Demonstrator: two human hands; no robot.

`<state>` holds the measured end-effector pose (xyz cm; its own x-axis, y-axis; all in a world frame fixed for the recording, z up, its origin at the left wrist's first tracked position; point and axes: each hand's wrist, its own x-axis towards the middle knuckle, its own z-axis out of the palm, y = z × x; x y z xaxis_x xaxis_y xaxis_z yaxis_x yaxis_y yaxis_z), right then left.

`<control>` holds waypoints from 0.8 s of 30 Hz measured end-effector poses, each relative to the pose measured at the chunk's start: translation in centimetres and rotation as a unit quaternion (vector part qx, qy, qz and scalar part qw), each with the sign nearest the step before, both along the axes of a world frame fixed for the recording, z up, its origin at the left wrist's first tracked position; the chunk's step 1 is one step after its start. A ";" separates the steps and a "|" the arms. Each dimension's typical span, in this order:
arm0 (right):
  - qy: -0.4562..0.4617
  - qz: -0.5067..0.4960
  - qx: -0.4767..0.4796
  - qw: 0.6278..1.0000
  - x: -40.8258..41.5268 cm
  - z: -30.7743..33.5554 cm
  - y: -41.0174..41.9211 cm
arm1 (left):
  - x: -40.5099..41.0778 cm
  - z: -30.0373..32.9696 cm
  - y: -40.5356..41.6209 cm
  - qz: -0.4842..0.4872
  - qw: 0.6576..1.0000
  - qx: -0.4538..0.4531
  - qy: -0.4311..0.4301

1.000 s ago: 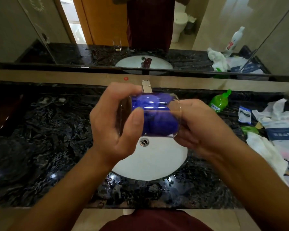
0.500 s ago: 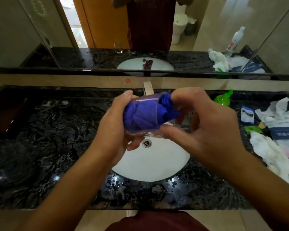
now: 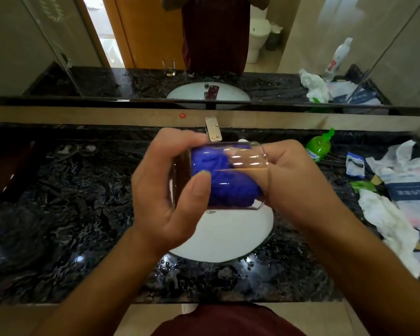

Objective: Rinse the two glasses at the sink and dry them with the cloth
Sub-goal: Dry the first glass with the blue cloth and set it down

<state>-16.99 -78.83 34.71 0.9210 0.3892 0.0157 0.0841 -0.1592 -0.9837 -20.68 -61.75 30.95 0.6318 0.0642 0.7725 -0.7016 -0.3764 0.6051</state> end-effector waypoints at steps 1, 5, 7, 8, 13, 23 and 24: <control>-0.020 0.011 -0.032 0.999 0.2 -0.1 -0.3 | 0.4 0.0 0.6 -0.010 1.000 0.014 -0.004; -0.113 0.035 -0.184 0.976 1.0 -0.1 -1.7 | 1.1 0.2 1.9 -0.023 0.999 0.030 0.008; -0.154 0.008 -0.224 0.962 1.5 -0.1 -2.8 | 1.1 0.2 2.1 -0.008 0.999 -0.021 0.028; -0.173 -0.014 -0.229 0.958 1.8 -0.2 -3.4 | 1.1 0.1 2.2 0.001 0.996 -0.065 0.053; -0.110 -0.102 -0.118 0.982 2.9 -1.6 -4.7 | 1.3 -0.6 2.0 -0.014 0.915 -0.344 0.211; 0.158 -0.184 0.180 0.953 4.1 -3.6 -1.9 | 0.8 -1.6 -0.1 -0.156 0.796 -0.487 0.324; 0.197 -0.176 0.225 0.938 4.1 -3.5 -1.6 | 0.7 -1.7 -0.2 -0.156 0.794 -0.489 0.327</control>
<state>-12.93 -80.46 31.18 0.9602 0.0954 -0.2627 -0.2795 0.3292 -0.9020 -19.93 -61.96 29.25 0.9802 0.1916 -0.0499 -0.0832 0.6275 0.7742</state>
